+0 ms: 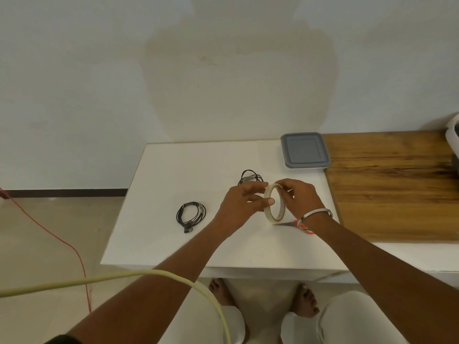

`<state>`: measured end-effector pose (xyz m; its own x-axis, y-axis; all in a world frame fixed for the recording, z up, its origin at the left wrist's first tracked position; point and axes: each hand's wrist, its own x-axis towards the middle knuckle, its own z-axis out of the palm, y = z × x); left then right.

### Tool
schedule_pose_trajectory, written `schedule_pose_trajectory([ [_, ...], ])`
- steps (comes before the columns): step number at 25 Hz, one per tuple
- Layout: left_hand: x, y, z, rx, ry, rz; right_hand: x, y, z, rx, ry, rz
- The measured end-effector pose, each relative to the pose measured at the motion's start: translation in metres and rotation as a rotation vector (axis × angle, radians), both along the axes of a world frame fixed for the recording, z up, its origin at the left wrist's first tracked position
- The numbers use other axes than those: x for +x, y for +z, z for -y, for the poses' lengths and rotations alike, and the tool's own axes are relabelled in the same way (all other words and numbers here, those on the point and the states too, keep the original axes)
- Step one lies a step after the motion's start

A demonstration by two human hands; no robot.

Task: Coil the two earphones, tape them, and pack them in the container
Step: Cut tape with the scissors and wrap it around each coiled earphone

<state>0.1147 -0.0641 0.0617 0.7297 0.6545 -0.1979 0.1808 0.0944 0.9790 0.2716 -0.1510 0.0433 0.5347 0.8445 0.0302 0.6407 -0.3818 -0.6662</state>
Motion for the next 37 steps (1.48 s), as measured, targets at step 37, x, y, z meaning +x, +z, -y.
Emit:
schedule_pose_trajectory([
  [37,0.004,0.000,0.006,0.232,0.194,0.042,-0.010,-0.013,0.013,-0.519,-0.022,-0.524],
])
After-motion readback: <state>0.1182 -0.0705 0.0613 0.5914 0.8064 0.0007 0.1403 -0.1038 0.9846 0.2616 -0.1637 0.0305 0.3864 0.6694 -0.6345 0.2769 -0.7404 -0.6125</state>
